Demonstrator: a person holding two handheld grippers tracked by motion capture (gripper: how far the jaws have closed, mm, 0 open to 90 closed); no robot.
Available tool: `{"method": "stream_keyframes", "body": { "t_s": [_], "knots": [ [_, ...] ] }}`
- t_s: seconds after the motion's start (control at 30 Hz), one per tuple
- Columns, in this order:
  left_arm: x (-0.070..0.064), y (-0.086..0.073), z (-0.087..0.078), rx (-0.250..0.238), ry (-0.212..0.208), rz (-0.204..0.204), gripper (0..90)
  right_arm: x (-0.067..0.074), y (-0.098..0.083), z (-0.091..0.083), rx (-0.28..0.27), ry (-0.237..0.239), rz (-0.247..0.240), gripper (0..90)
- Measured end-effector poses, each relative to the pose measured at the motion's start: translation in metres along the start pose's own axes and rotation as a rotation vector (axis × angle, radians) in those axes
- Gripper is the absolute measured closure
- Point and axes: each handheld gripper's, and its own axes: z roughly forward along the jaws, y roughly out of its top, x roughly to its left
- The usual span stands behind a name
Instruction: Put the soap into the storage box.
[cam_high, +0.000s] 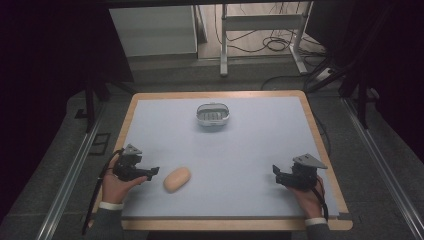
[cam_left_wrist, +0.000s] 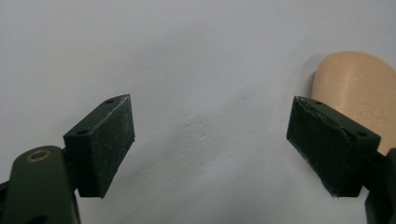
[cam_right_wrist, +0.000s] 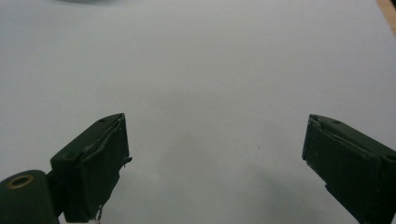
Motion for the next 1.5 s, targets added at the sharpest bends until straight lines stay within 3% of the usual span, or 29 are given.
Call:
{"method": "stream_keyframes", "body": {
  "t_s": [0.13, 0.37, 0.53, 0.87, 1.07, 1.27, 1.5],
  "knots": [
    [0.002, 0.002, -0.002, -0.004, 0.011, -0.005, 15.5, -0.003, 0.0, -0.001, -0.009, 0.044, 0.019, 7.8],
    [0.002, -0.001, -0.006, -0.018, 0.01, -0.005, 15.5, -0.002, -0.001, -0.001, -0.016, 0.022, 0.01, 8.3],
    [0.001, 0.004, -0.006, -0.037, -0.029, 0.001, 15.5, -0.001, -0.001, -0.002, -0.022, 0.028, 0.002, 8.3],
    [0.001, 0.005, 0.011, 0.024, -0.01, 0.01, 15.0, -0.002, -0.002, -0.002, -0.022, 0.031, 0.004, 8.3],
    [-0.002, 0.004, 0.006, 0.016, -0.018, 0.003, 15.9, -0.002, -0.002, -0.002, -0.019, 0.033, 0.007, 8.3],
    [-0.007, 0.009, -0.002, -0.01, -0.041, 0.03, 15.5, -0.003, -0.002, -0.002, -0.017, 0.032, 0.019, 8.4],
    [-0.017, 0.023, -0.006, 0.043, -0.046, 0.084, 19.4, -0.003, -0.001, -0.002, -0.013, 0.029, 0.025, 8.3]
  ]
}}
